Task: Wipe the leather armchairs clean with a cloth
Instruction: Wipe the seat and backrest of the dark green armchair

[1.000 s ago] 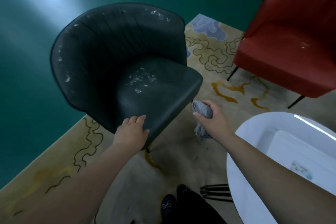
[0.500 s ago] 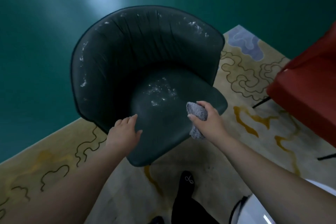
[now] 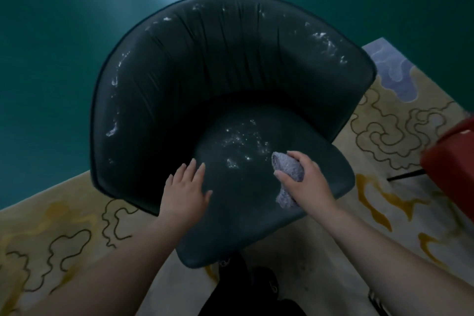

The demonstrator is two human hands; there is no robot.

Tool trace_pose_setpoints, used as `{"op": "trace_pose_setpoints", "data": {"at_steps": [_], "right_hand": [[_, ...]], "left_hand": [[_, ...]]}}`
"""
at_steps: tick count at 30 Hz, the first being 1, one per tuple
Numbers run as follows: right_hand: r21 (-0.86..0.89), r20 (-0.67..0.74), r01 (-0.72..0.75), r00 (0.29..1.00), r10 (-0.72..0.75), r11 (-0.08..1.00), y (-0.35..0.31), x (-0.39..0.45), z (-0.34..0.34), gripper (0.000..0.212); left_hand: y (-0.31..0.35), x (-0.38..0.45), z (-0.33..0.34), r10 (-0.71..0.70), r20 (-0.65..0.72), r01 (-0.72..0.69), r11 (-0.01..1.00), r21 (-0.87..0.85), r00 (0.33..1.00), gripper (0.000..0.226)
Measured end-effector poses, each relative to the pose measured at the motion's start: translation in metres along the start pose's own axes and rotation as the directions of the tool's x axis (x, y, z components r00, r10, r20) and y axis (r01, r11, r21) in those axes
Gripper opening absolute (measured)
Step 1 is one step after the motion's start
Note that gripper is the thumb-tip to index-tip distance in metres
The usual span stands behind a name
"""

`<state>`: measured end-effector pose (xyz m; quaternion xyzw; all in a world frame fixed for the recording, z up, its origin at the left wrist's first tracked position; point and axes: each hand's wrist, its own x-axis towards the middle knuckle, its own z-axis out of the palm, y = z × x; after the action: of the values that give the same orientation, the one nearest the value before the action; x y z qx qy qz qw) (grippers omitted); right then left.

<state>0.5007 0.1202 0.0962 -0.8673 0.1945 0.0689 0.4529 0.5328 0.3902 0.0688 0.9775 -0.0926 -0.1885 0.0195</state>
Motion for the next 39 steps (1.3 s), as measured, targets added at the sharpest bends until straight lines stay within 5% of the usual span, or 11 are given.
{"op": "trace_pose_setpoints", "data": {"at_steps": [17,22,26,32,36,39], "right_hand": [[0.122,0.125,0.171,0.975,-0.186,0.978,0.078,0.138,0.145,0.057],[-0.043,0.141,0.331,0.936,-0.322,0.943,0.098,0.161,0.193,0.057],[-0.277,0.21,0.53,0.847,-0.488,0.801,0.107,0.166,0.229,0.055],[-0.497,0.163,0.588,0.786,-0.596,0.638,0.132,0.194,0.232,0.05],[-0.439,-0.015,0.457,0.857,-0.515,0.774,0.134,0.204,0.229,0.042],[-0.39,0.14,0.612,0.777,-0.613,0.687,0.125,0.186,0.251,0.046]], "left_hand": [[-0.022,0.119,0.133,-0.066,-0.073,0.049,0.974,-0.221,0.995,0.068],[-0.027,0.154,0.169,-0.073,-0.117,0.046,0.976,-0.214,0.99,0.066],[-0.027,0.172,0.193,-0.123,-0.129,0.086,0.963,-0.257,0.984,0.063],[-0.027,0.174,0.212,-0.13,-0.183,0.078,0.961,-0.267,0.975,0.061],[-0.029,0.173,0.214,-0.115,-0.206,0.06,0.964,-0.258,0.972,0.061],[-0.027,0.173,0.216,-0.127,-0.202,0.07,0.962,-0.265,0.971,0.062]]}}
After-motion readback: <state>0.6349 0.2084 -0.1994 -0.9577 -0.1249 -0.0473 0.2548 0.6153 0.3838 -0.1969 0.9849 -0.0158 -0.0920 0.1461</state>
